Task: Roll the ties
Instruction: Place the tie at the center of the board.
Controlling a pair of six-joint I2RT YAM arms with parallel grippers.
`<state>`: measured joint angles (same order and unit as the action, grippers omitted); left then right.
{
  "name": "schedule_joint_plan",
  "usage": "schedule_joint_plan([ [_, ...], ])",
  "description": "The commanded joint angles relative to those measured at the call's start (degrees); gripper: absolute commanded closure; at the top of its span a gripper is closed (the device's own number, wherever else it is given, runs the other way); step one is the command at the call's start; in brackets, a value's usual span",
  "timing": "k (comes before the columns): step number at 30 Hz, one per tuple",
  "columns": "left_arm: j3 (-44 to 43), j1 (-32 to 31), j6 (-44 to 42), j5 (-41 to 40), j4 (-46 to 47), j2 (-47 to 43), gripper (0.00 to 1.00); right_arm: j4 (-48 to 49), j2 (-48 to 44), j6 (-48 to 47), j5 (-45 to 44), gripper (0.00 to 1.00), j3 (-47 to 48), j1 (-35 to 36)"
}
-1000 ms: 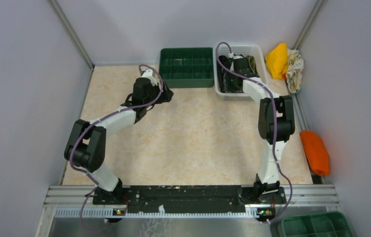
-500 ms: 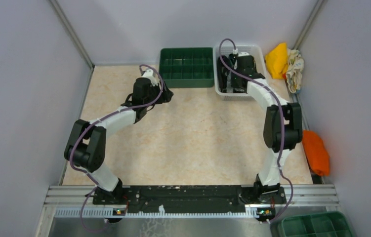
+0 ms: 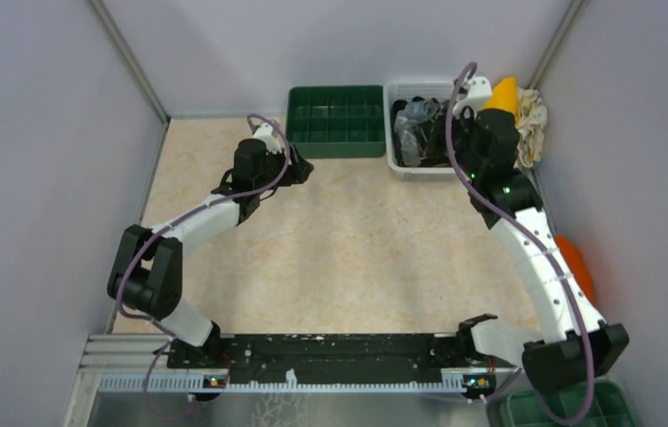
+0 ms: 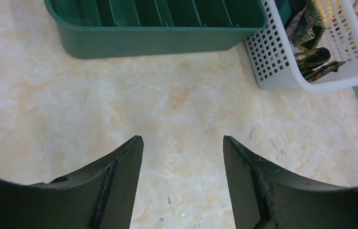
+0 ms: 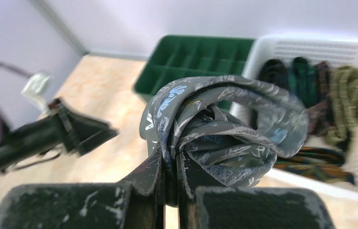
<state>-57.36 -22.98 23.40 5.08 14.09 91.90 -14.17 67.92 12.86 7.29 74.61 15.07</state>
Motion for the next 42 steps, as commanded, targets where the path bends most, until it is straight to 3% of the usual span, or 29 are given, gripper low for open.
schedule_joint_plan([
  [1, 1.91, -0.32, 0.82, 2.04, 0.52, -4.97, 0.31, -2.25, -7.08, 4.75, 7.95, 1.0, -2.76, 5.06],
  [7, 6.34, -2.37, 1.17, -1.09, -0.56, -13.17, 0.31, -8.55, -15.12, 10.2, 11.09, 1.0, -9.52, 14.37],
  [12, 10.84, -3.87, 2.16, -8.76, -2.46, -20.67, 0.31, -8.21, -18.08, 15.75, 13.96, 1.0, -21.0, 20.13],
  [17, 13.46, -3.9, 2.71, -15.52, -4.74, -25.88, 0.31, -3.89, -11.92, 16.52, 13.54, 1.0, -26.84, 25.45],
  [21, 12.92, -3.9, 3.78, -23.5, -9.77, -29.32, 0.31, -2.67, -3.69, 13.46, 12.93, 1.0, -24.21, 30.36],
  [27, 14.43, -3.89, 4.65, -34.58, -11.33, -33.35, 0.29, -0.74, 0.56, 7.44, 14.61, 1.0, -19.75, 38.24],
  [32, 14.96, -3.9, 4.0, -35.19, -9.6, -31.86, 0.29, -1.26, 2.21, 5.93, 14.01, 1.0, -22.11, 38.28],
  [36, 14.08, -3.91, 3.96, -33.79, -8.9, -27.31, 0.29, -5.39, 4.04, 5.26, 7.02, 1.0, -25.42, 37.81],
  [41, 13.16, -4.02, 4.44, -27.71, -7.71, -22.93, 0.29, -11.86, 8.08, 8.32, -3.74, 0.86, -27.61, 37.33],
  [42, 13.16, -4.04, 4.24, -26.18, -7.01, -22.45, 0.29, -12.63, 7.74, 9.68, -5.91, 0.77, -28.37, 37.28],
])
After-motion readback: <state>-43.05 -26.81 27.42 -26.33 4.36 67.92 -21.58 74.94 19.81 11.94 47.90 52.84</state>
